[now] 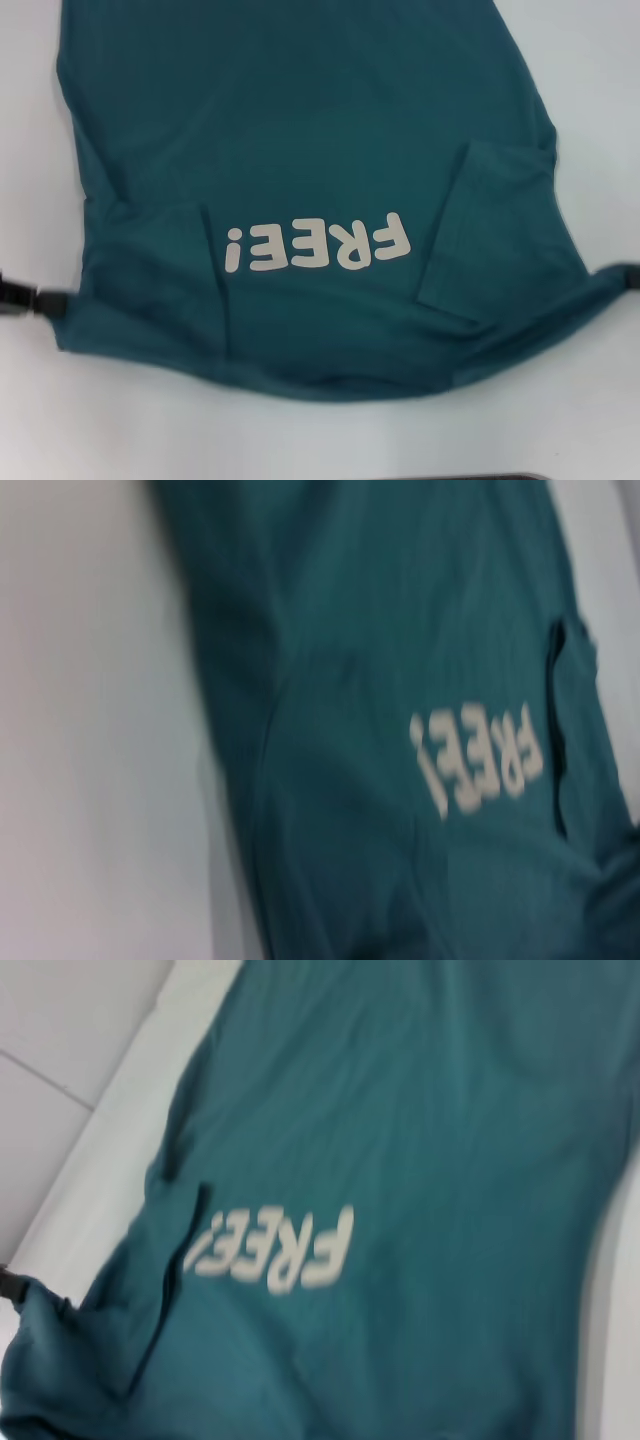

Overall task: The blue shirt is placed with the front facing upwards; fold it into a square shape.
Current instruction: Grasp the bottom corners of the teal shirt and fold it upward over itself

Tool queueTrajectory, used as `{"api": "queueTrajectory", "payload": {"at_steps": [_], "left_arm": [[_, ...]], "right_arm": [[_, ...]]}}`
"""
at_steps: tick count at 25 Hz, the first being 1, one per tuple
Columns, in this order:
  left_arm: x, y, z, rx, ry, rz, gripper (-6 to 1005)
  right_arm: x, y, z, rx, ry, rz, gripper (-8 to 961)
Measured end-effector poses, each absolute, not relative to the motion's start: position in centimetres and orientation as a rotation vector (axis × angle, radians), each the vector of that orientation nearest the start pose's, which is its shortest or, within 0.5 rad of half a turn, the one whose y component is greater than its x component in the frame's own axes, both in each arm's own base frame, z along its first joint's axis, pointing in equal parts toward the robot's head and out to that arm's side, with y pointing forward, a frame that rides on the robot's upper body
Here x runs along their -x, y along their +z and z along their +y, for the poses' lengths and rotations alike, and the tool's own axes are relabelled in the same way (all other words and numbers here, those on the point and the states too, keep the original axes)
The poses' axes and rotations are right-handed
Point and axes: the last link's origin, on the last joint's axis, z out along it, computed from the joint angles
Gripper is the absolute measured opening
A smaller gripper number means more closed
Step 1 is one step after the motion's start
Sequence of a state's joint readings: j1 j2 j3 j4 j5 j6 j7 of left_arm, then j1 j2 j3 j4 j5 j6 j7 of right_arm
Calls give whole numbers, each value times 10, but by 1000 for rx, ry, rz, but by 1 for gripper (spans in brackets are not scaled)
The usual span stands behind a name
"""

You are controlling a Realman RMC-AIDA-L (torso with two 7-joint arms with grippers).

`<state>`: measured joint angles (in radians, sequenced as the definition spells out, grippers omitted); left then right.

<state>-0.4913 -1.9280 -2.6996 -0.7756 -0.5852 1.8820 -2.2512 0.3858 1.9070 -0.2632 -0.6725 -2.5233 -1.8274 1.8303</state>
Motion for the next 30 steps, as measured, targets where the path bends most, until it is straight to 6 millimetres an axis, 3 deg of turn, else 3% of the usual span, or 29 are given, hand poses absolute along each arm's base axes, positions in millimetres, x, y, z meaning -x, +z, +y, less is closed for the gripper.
{"api": "queueTrajectory", "payload": {"at_steps": [10, 12, 14, 30], "left_arm": [[306, 84, 337, 2342, -359, -1785, 3], [303, 85, 342, 2336, -372, -1770, 3], [294, 86, 359, 2317, -421, -1712, 3], [273, 93, 420, 2141, -551, -1542, 4]], "right_arm": [[-341, 88, 312, 2385, 534, 1436, 29], [-337, 88, 320, 2376, 543, 1417, 29], [-331, 88, 331, 2364, 553, 1387, 29], [-287, 74, 410, 2267, 525, 1201, 29]]}}
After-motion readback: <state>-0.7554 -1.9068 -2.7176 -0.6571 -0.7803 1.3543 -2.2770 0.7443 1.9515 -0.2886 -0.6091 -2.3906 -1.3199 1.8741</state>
